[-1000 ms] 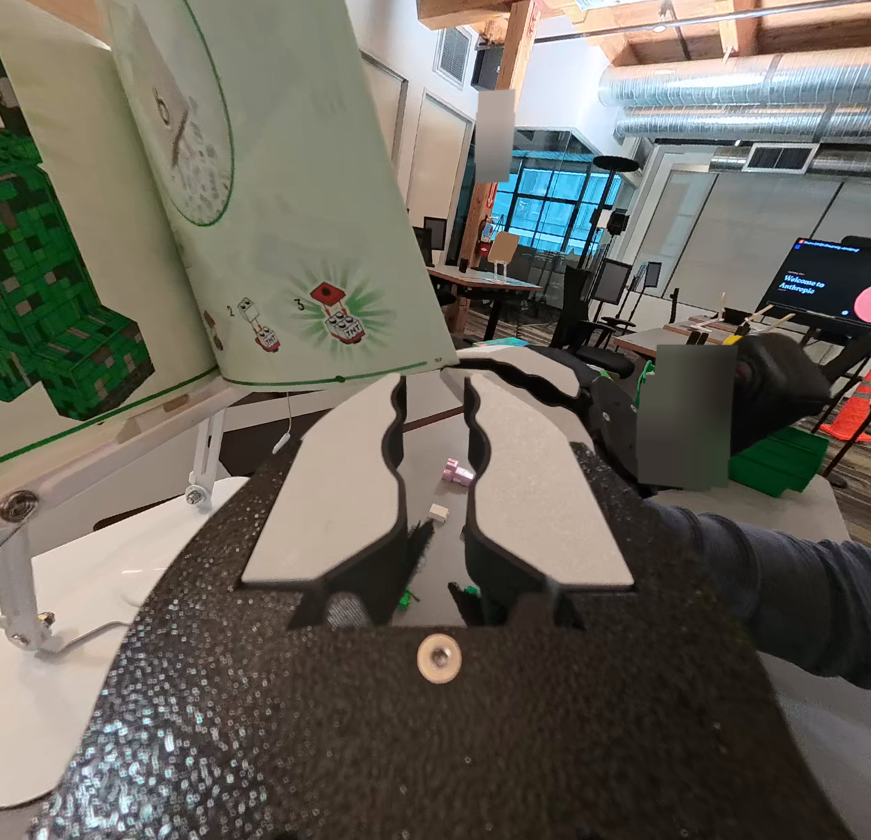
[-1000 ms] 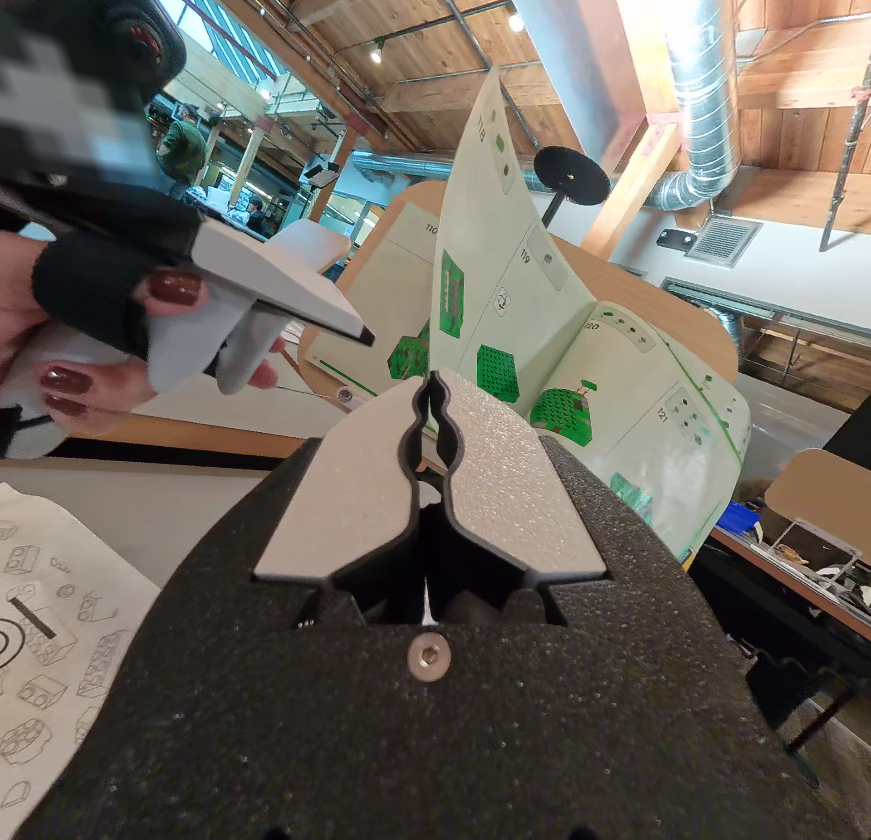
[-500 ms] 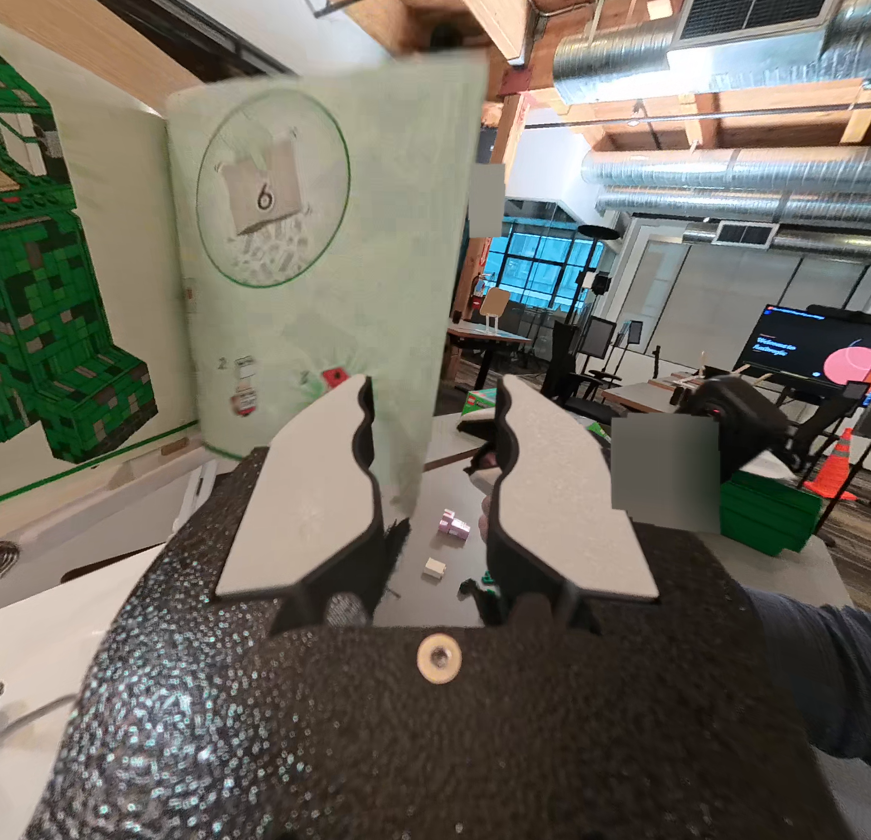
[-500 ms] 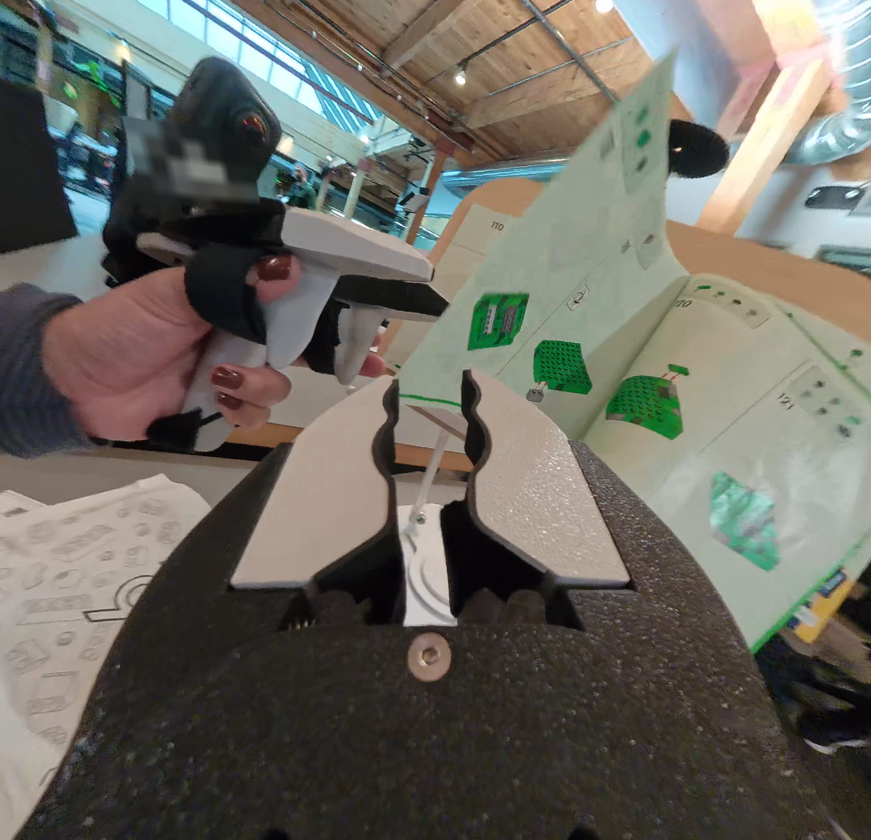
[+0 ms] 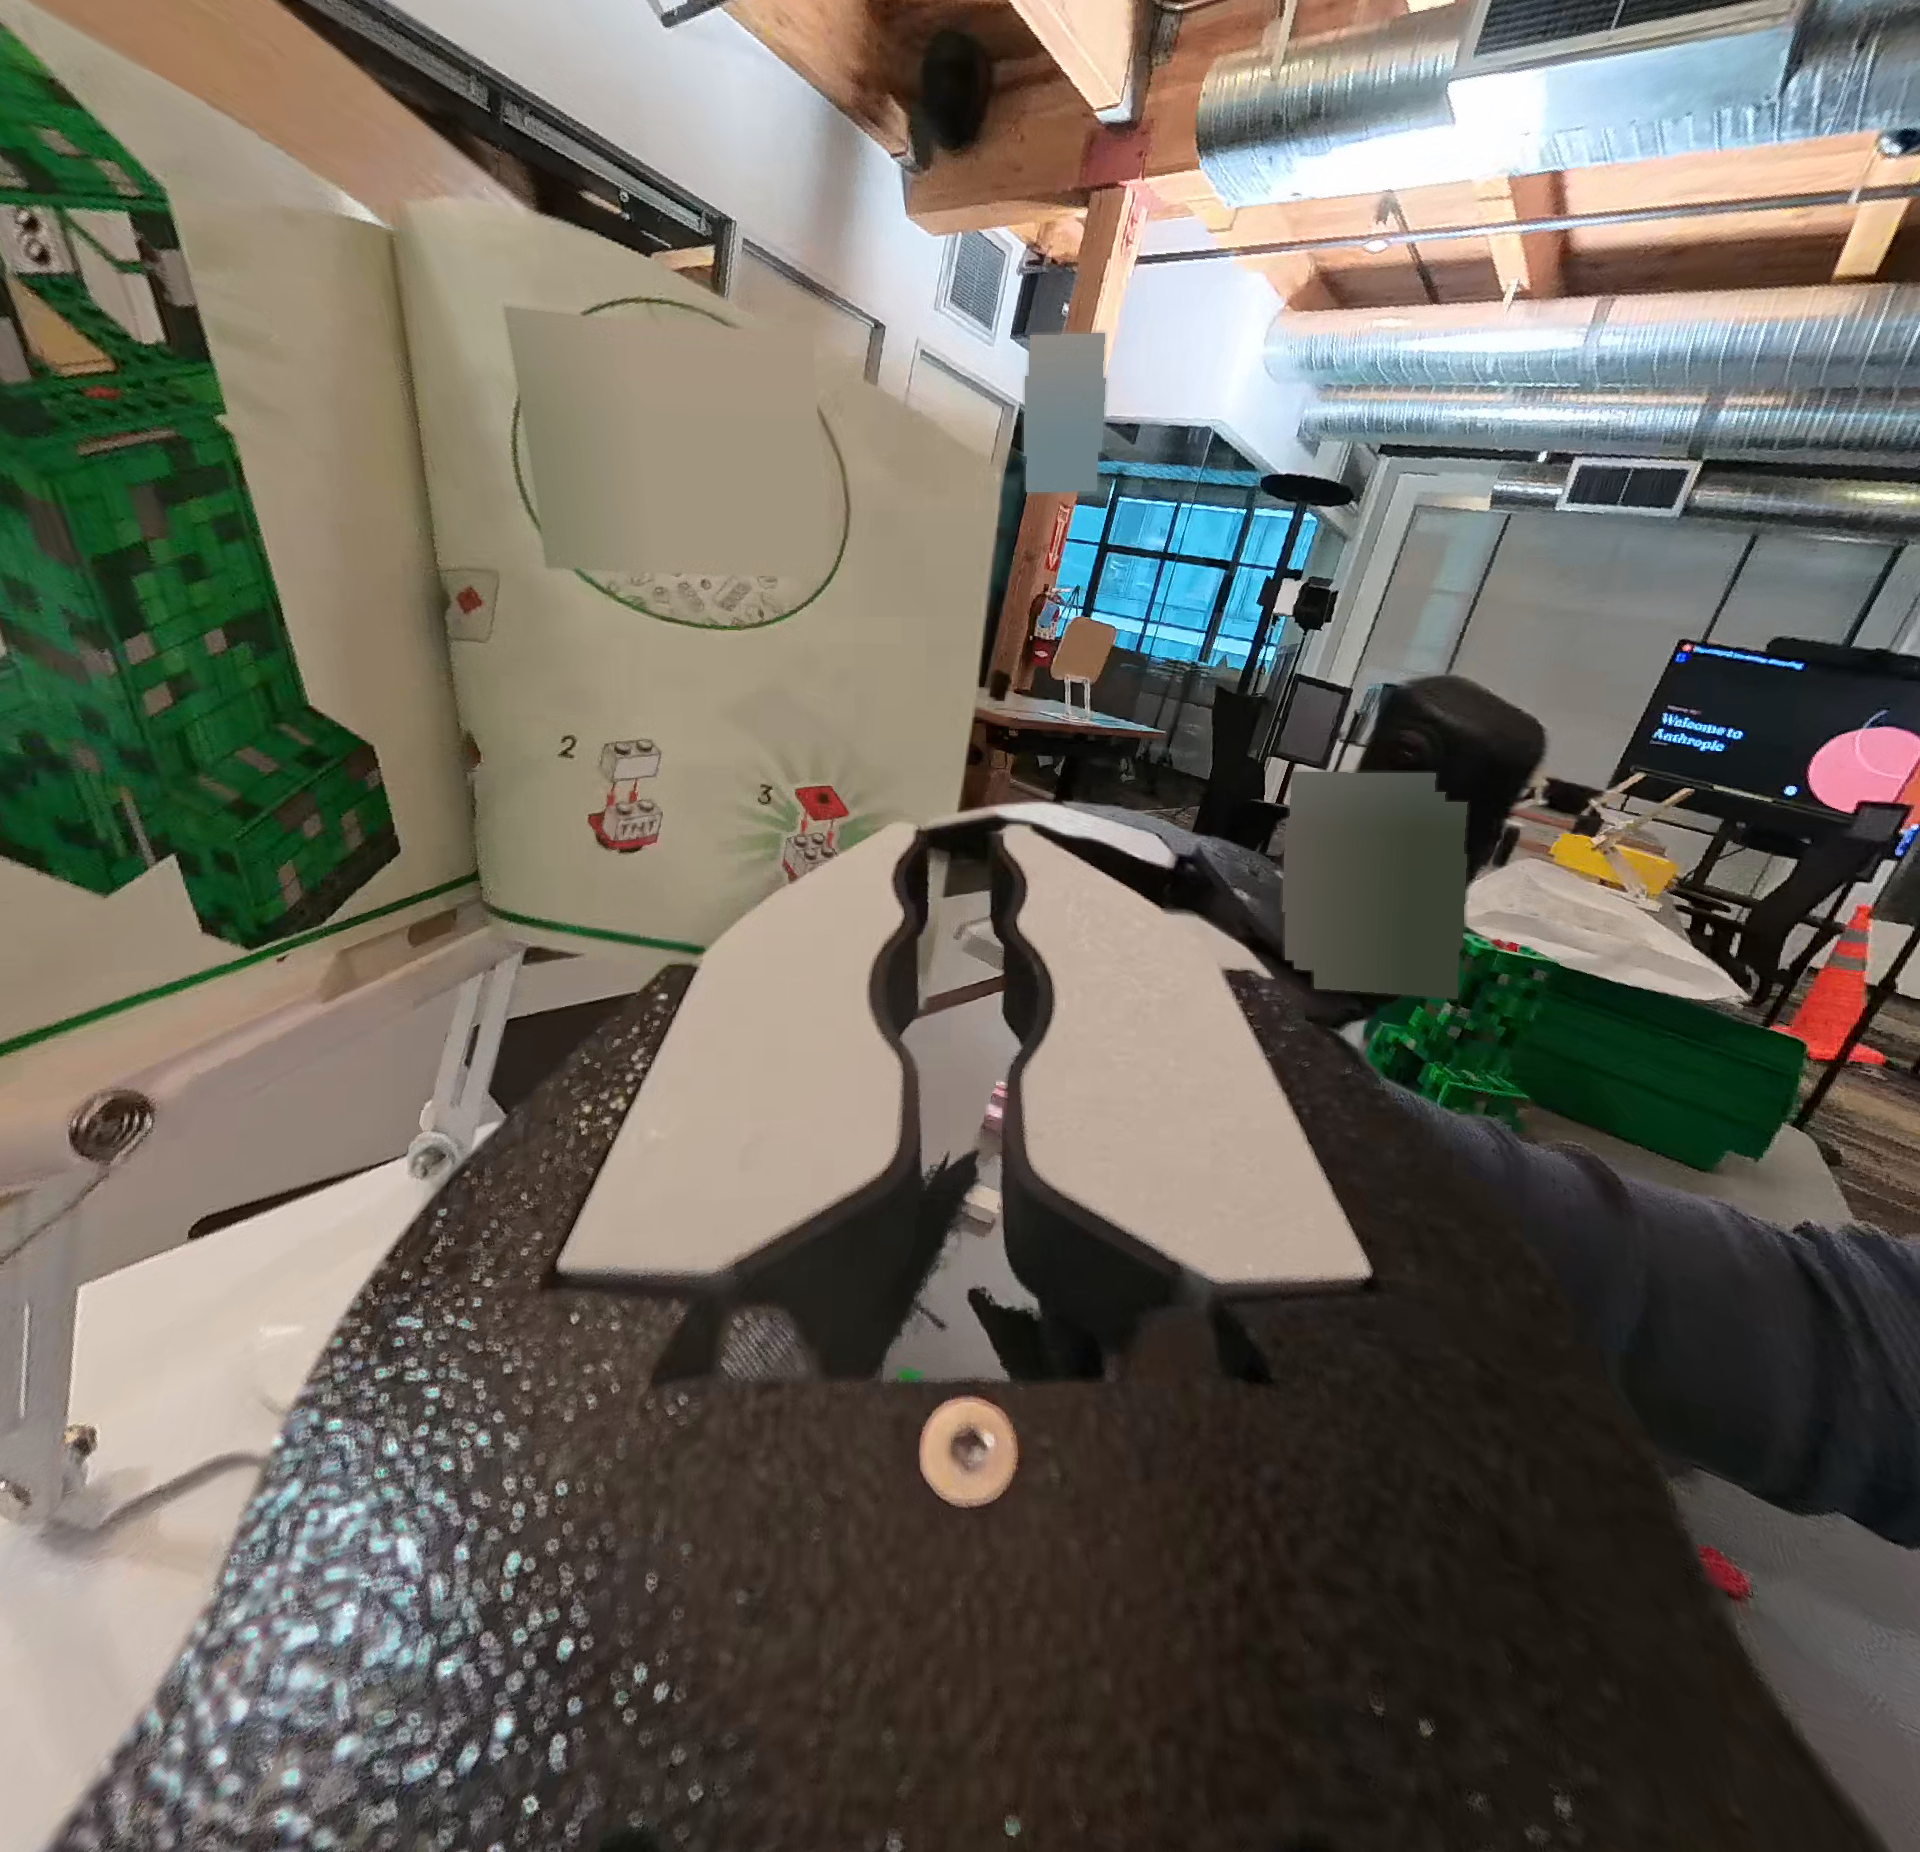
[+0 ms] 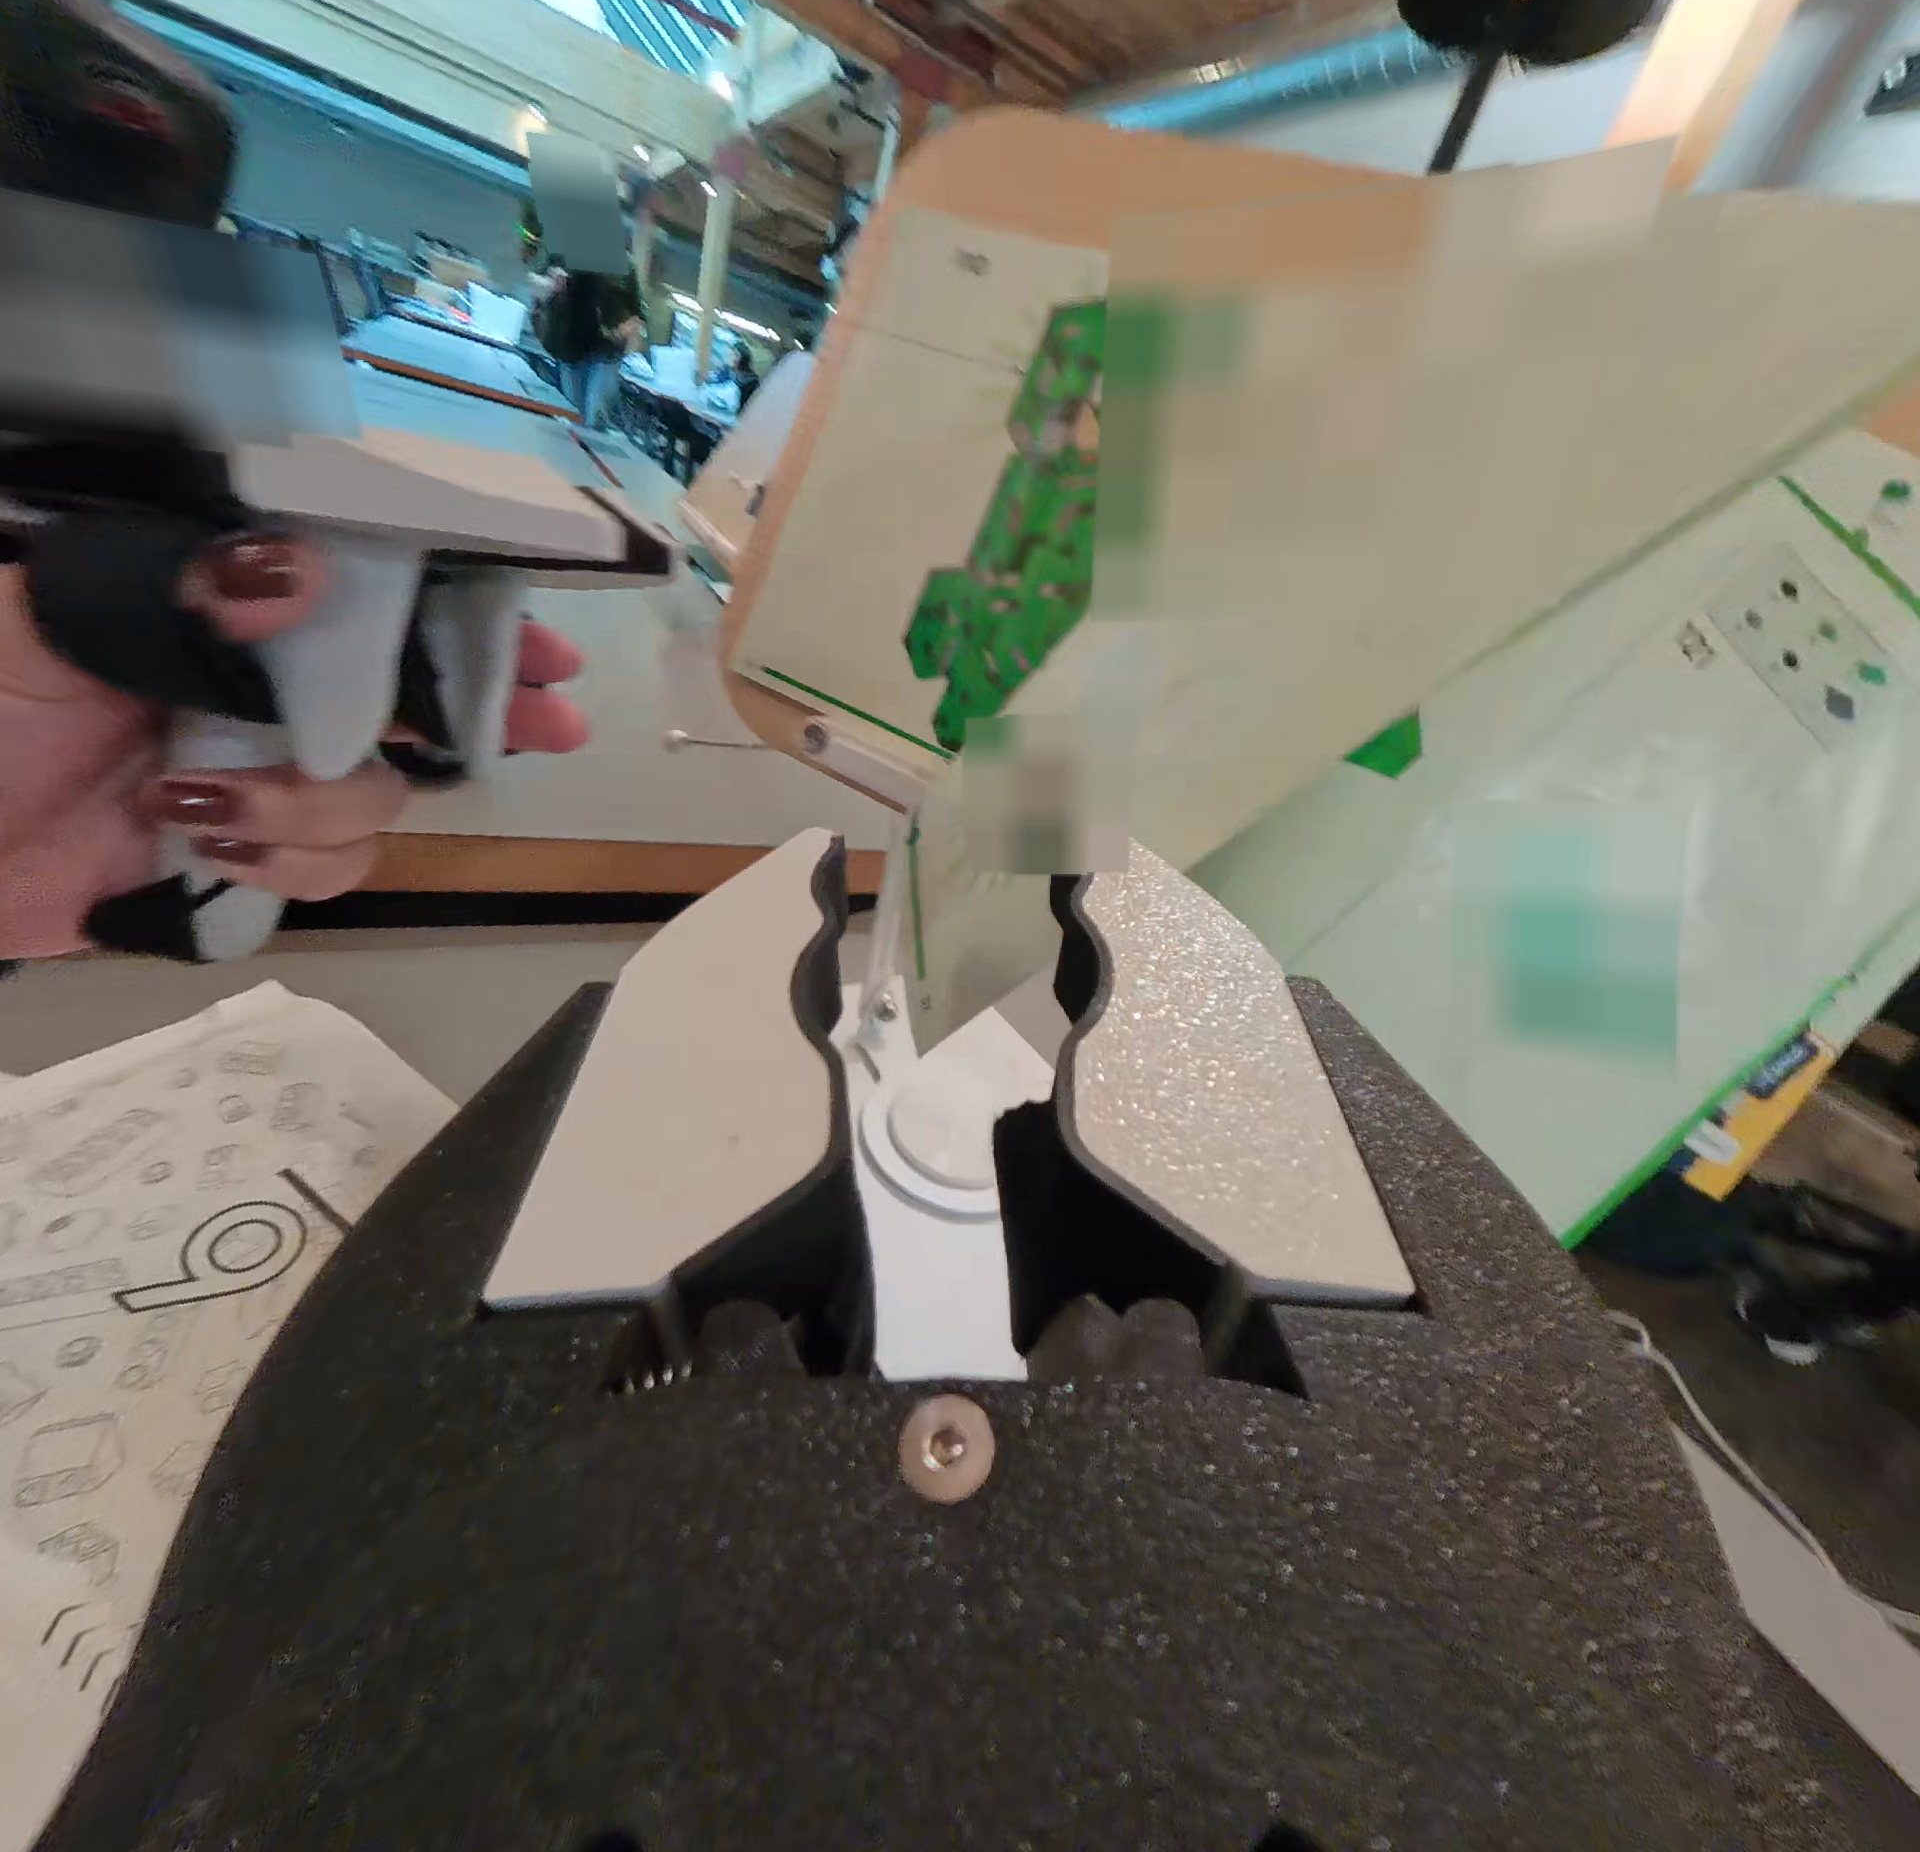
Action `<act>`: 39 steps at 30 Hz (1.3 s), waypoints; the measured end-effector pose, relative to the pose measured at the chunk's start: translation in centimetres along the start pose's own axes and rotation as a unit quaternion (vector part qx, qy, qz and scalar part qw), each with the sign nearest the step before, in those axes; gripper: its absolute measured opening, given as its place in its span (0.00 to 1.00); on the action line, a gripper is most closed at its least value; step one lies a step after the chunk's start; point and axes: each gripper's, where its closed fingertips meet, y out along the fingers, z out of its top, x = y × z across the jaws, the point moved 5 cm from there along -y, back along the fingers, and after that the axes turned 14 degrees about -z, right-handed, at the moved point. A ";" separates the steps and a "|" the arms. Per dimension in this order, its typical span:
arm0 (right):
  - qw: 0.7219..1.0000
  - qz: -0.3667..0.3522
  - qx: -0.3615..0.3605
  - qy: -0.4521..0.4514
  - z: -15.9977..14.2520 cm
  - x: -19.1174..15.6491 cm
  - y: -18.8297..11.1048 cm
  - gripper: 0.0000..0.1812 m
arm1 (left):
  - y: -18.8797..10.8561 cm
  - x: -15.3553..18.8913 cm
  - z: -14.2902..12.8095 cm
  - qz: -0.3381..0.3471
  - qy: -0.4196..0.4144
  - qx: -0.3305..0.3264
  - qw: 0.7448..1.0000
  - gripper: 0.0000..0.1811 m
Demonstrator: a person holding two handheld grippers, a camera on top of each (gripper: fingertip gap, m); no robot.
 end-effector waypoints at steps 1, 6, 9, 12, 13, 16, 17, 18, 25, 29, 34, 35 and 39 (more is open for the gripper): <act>1.000 -0.007 -0.011 0.005 -0.2 0.4 0.3 0.22 | -0.2 0.0 -0.2 0.002 -0.004 -0.002 1.000 0.06; 1.000 -0.027 0.000 0.007 0.1 1.6 0.3 0.23 | 0.0 -0.1 -0.9 0.007 -0.011 -0.018 1.000 0.07; 0.996 -0.089 0.003 0.015 -0.3 3.8 -0.3 0.19 | 0.2 0.2 -0.9 0.018 -0.006 -0.027 0.999 0.07; 0.987 -0.136 -0.015 0.084 -1.6 6.4 -0.7 0.19 | 0.1 0.6 -0.7 0.030 0.006 -0.024 0.999 0.06; 0.984 -0.141 -0.024 0.111 -2.2 7.0 -0.7 0.19 | 0.0 0.7 -0.6 0.034 0.010 -0.022 0.999 0.06; 0.970 -0.147 -0.047 0.188 -4.0 8.4 -0.6 0.23 | -0.3 1.0 -0.3 0.052 0.017 -0.009 0.998 0.06; 0.963 -0.152 -0.048 0.217 -4.5 8.7 -0.5 0.23 | -0.4 1.0 -0.2 0.055 0.019 -0.002 0.998 0.06; 0.954 -0.156 -0.048 0.249 -5.1 9.1 -0.5 0.23 | -0.5 1.1 -0.1 0.057 0.021 0.005 0.998 0.05; 0.796 -0.063 -0.037 0.601 -8.5 9.5 0.1 0.27 | -1.2 0.8 1.5 0.064 0.025 0.013 0.998 0.05; 0.695 -0.015 -0.023 0.718 -9.7 8.9 0.6 0.27 | -1.8 0.9 2.0 0.069 0.034 0.010 0.997 0.05; 0.671 -0.016 -0.026 0.741 -10.4 8.2 1.7 0.29 | -2.4 0.7 2.3 0.069 0.028 0.016 0.997 0.05; 0.662 -0.010 -0.019 0.749 -10.3 8.1 1.9 0.29 | -2.5 0.7 2.3 0.068 0.026 0.016 0.997 0.05; 0.666 0.001 0.015 0.745 -9.0 7.6 1.9 0.26 | -2.4 0.6 2.2 0.065 0.023 0.013 0.998 0.05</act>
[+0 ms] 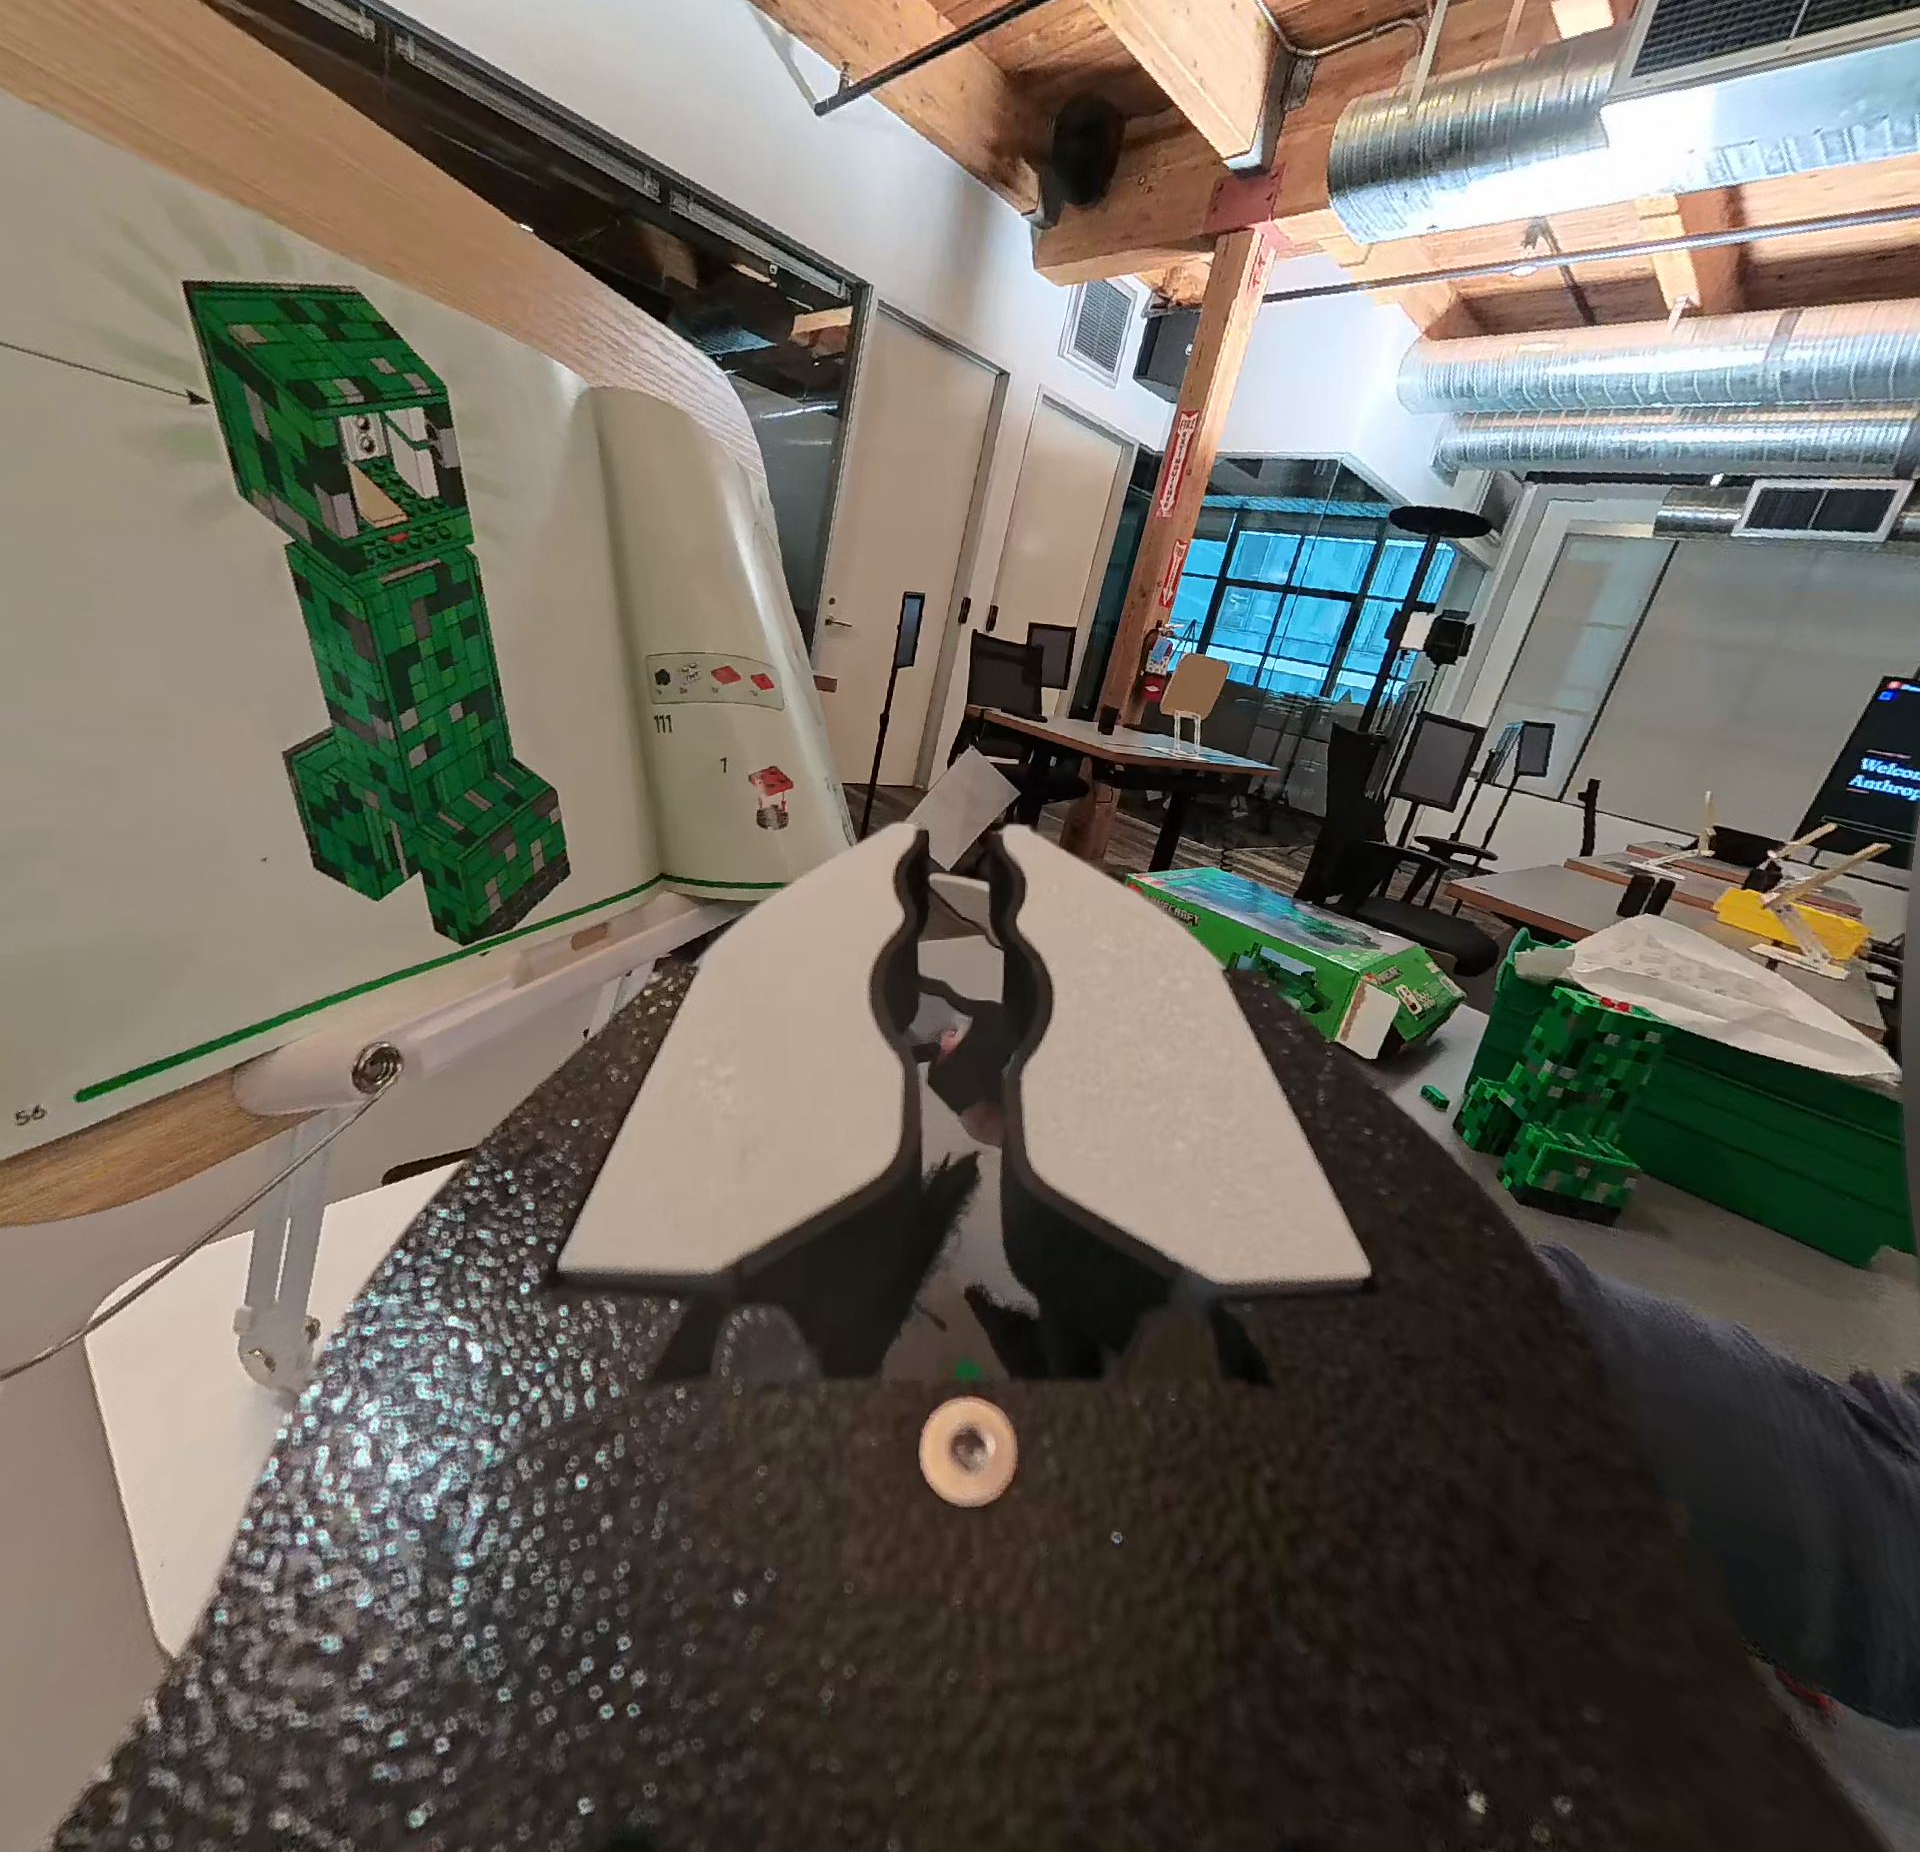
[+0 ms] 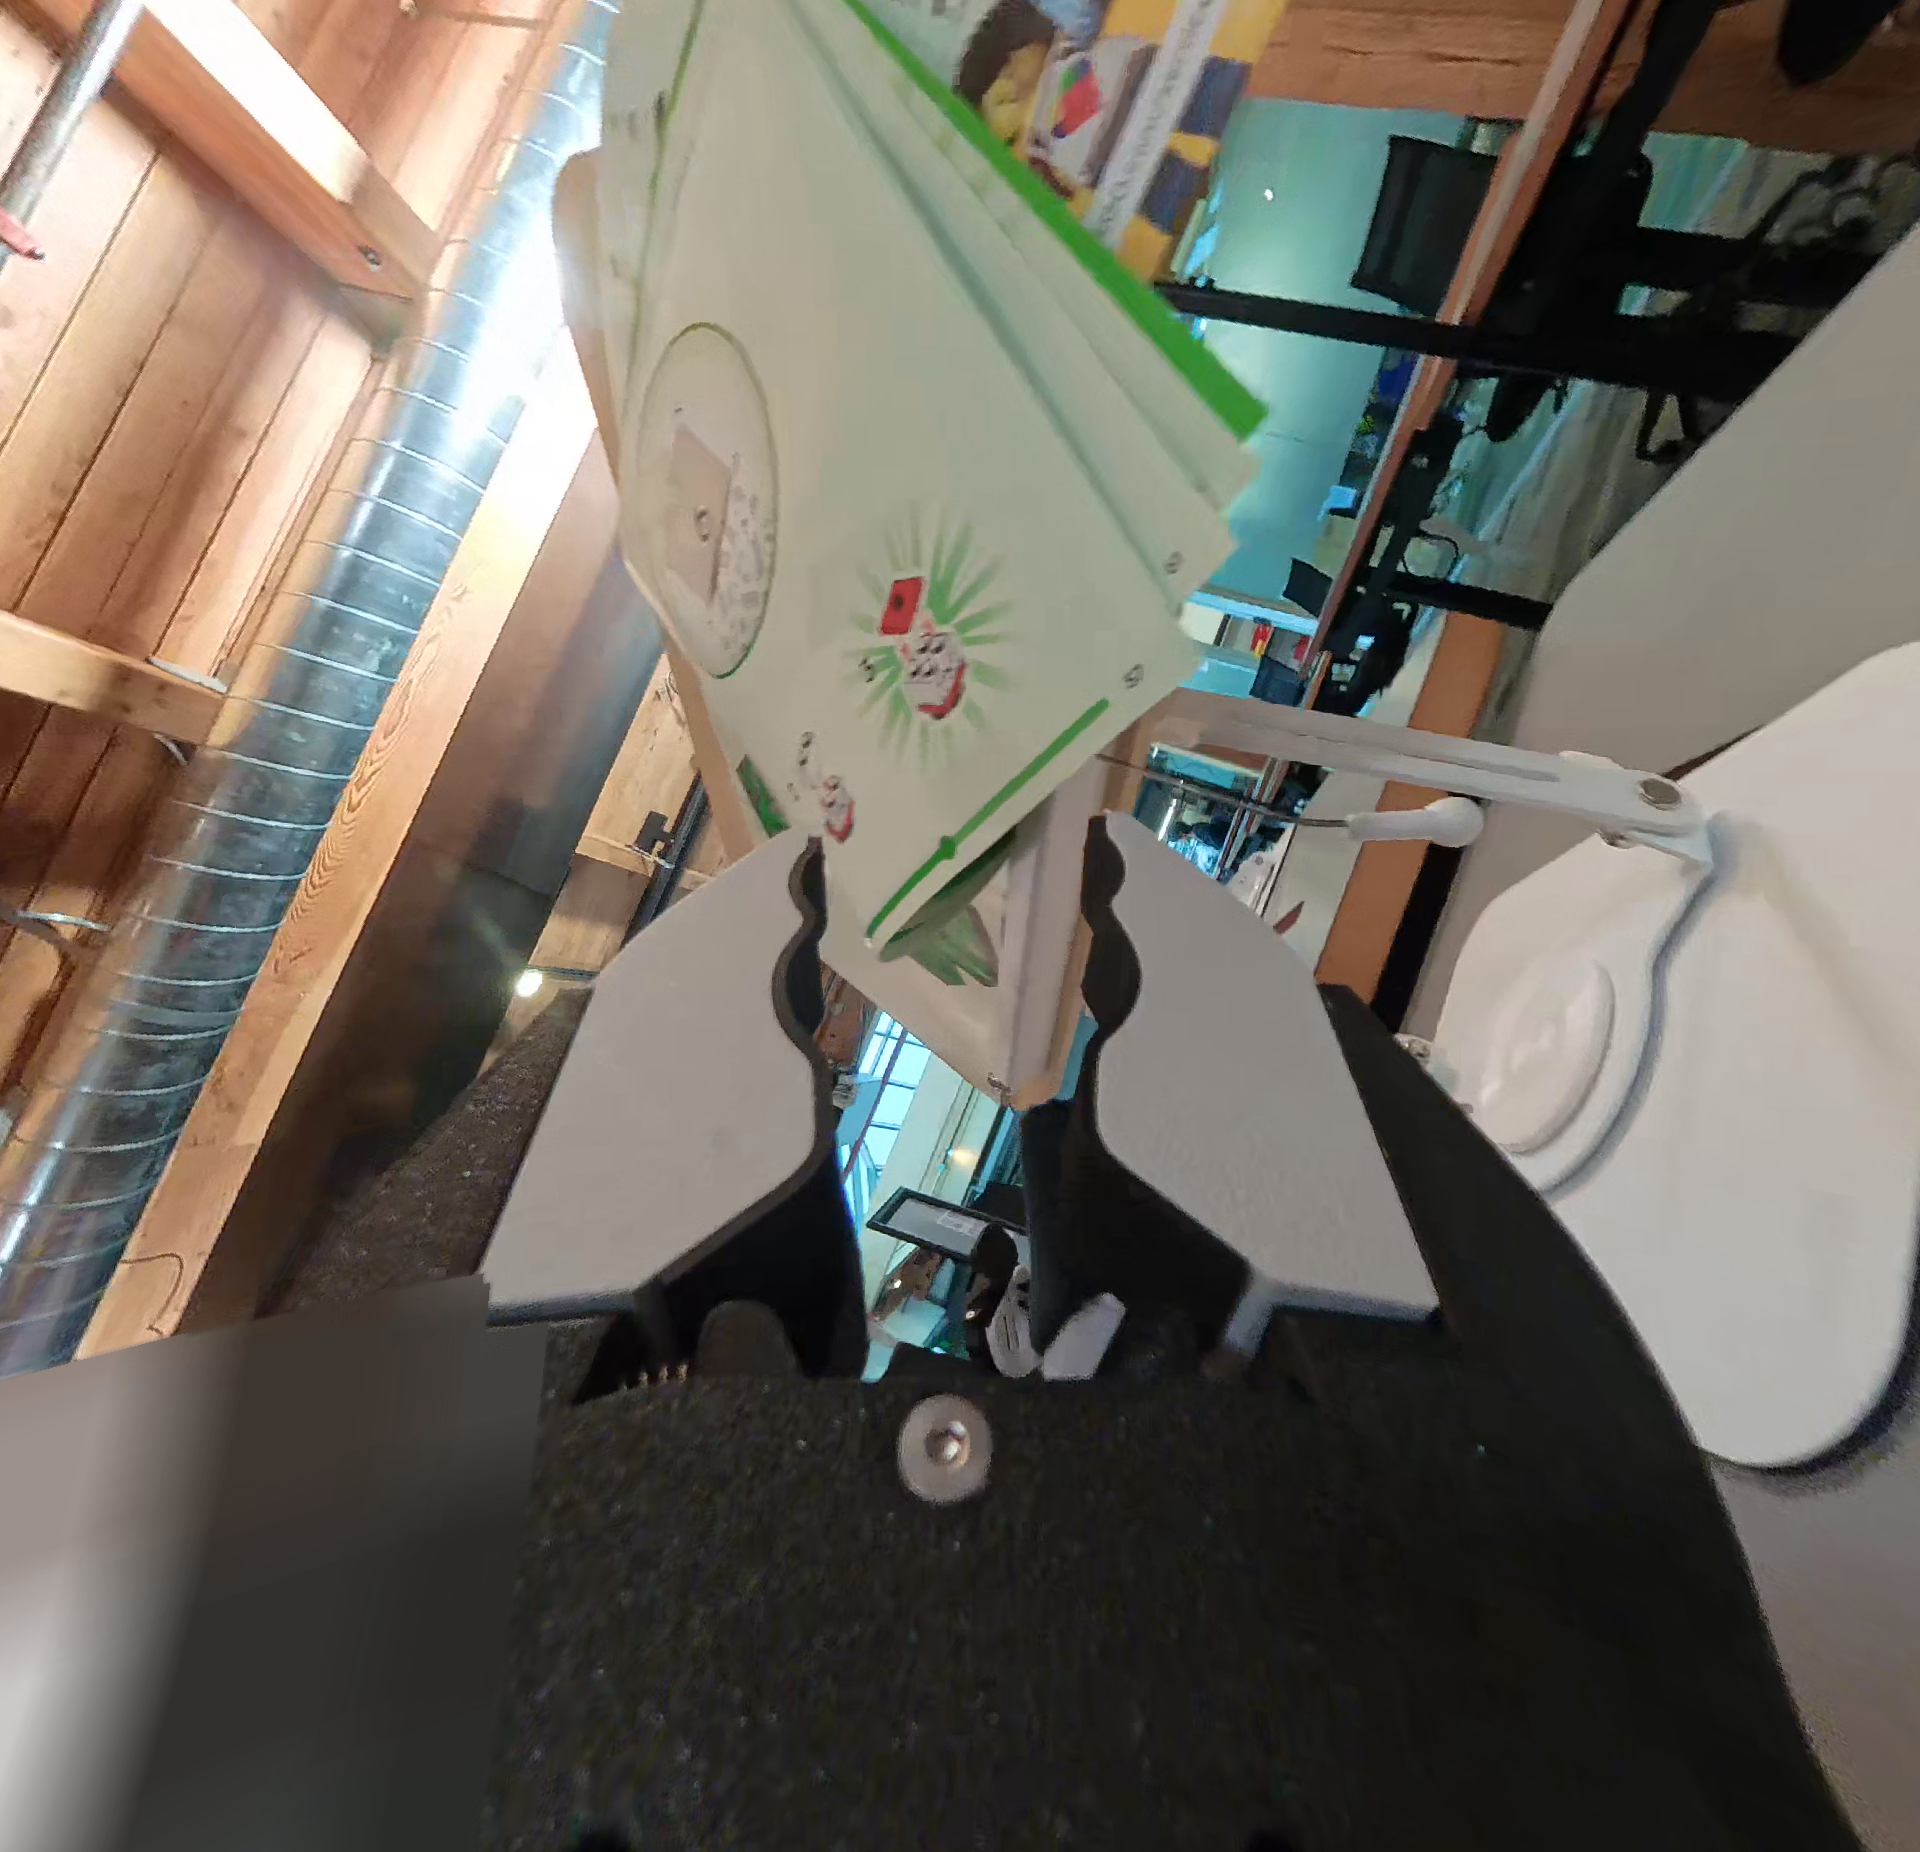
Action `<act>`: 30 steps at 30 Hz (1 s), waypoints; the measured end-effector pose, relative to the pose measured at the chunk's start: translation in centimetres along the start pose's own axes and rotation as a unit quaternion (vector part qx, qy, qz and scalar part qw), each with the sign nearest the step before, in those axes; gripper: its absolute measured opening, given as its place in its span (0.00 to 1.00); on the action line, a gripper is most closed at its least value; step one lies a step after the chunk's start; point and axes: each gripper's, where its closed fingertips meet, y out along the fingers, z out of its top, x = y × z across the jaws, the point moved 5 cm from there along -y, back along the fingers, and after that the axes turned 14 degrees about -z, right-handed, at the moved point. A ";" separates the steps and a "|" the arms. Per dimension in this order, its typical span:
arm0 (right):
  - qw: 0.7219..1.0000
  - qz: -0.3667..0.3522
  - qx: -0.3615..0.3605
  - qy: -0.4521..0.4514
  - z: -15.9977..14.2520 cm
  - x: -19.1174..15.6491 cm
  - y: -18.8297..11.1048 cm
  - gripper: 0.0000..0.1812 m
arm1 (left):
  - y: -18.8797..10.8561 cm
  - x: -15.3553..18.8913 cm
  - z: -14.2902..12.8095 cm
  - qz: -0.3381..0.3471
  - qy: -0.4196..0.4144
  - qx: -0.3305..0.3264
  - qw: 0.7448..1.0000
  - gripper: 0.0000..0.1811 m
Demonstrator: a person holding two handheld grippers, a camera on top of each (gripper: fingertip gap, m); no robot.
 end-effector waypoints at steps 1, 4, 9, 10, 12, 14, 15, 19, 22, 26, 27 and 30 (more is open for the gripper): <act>1.000 0.006 0.005 -0.009 -0.2 -0.4 -0.2 0.25 | 0.0 -0.1 -0.1 0.003 0.001 -0.005 1.000 0.05; 0.999 0.034 0.024 -0.021 -0.6 -1.5 -0.9 0.22 | 0.1 -0.2 -0.4 0.007 0.001 -0.016 1.000 0.05; 0.997 0.035 0.030 -0.056 -1.5 -2.3 -1.1 0.21 | 0.4 -0.1 -0.7 -0.007 -0.014 -0.016 1.000 0.05; 0.998 0.025 0.020 -0.057 -1.9 -2.2 -0.9 0.21 | 0.5 -0.1 -0.8 -0.008 -0.015 -0.018 1.000 0.05; 0.999 0.009 -0.016 -0.047 -3.0 -1.8 -0.2 0.25 | 0.6 -0.1 -0.8 -0.010 -0.015 -0.020 1.000 0.05; 0.999 0.016 -0.021 -0.025 -3.3 -1.6 0.3 0.25 | 0.6 0.0 -0.7 -0.011 -0.014 -0.019 1.000 0.05; 1.000 0.021 -0.013 -0.016 -3.2 -1.6 0.5 0.25 | 0.6 0.0 -0.7 -0.011 -0.014 -0.018 1.000 0.05; 0.999 0.017 0.018 -0.030 -2.7 -1.8 0.7 0.22 | 0.6 0.1 -0.6 -0.013 -0.013 -0.018 1.000 0.05; 0.999 0.027 0.027 -0.036 -2.6 -2.2 0.6 0.20 | 0.8 0.2 -0.7 -0.017 -0.016 -0.019 1.000 0.05; 0.997 0.049 0.040 -0.049 -2.5 -2.7 0.2 0.16 | 1.1 0.2 -1.0 -0.022 -0.019 -0.028 0.999 0.05; 0.996 0.053 0.040 -0.053 -2.6 -2.9 0.1 0.15 | 1.1 0.3 -1.1 -0.022 -0.019 -0.029 0.999 0.05; 0.995 0.071 0.044 -0.063 -2.6 -3.3 0.0 0.15 | 1.2 0.3 -1.1 -0.023 -0.019 -0.029 0.999 0.05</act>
